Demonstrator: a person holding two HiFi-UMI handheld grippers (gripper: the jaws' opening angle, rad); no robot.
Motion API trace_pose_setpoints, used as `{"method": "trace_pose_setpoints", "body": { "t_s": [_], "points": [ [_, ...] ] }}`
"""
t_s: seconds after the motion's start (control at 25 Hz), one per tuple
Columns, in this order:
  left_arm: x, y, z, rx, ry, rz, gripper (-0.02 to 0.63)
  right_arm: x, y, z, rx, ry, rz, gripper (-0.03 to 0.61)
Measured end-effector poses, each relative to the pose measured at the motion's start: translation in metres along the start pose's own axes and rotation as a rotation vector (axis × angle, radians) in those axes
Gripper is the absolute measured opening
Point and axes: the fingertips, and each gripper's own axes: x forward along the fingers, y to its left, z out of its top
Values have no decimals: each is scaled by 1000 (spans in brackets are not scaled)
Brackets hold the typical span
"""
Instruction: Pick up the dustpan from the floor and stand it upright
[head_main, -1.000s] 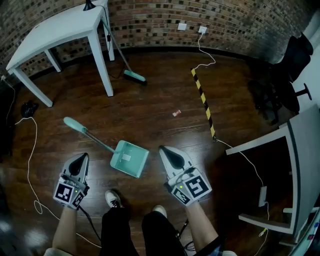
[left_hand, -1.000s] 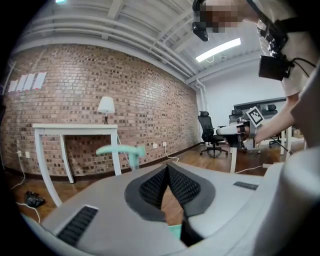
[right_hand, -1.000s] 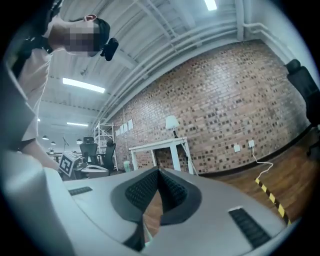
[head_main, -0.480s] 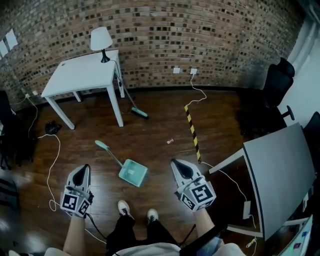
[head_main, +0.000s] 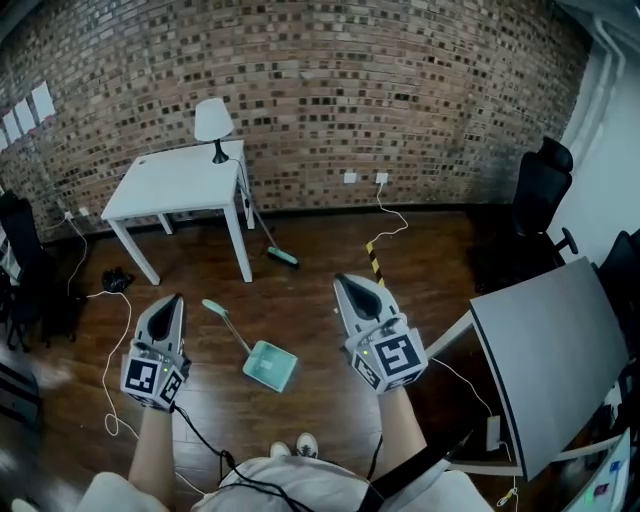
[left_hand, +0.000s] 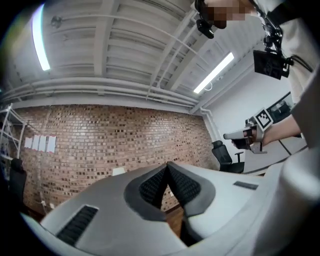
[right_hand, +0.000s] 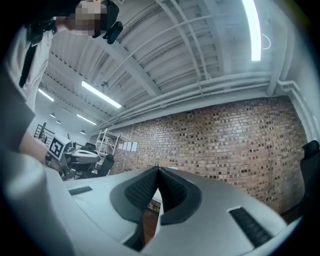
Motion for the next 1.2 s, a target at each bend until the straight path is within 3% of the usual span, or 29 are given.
{"method": "trace_pose_setpoints", "body": {
  "t_s": [0.32,0.6,0.84,1.04,1.2],
  "points": [
    [-2,-13,7,-12,-22,-46,6,-7,18,-5,48,31,5,-5],
    [-33,-18,-4,-51,13,-66,8,-26,38,-19,-15,118,-68,-5],
    [-65,-22,-4,-23,47,-84,0,-49,63,-15,39,125,-92,-5],
    [-110,-63,-11,-82,82,-72,-5,-102,76,-23,30,166,-111,-6],
    [-143,-110,-8,-75,105,-61,-6,-156,81,-21,65,160,-102,-6]
  ]
}}
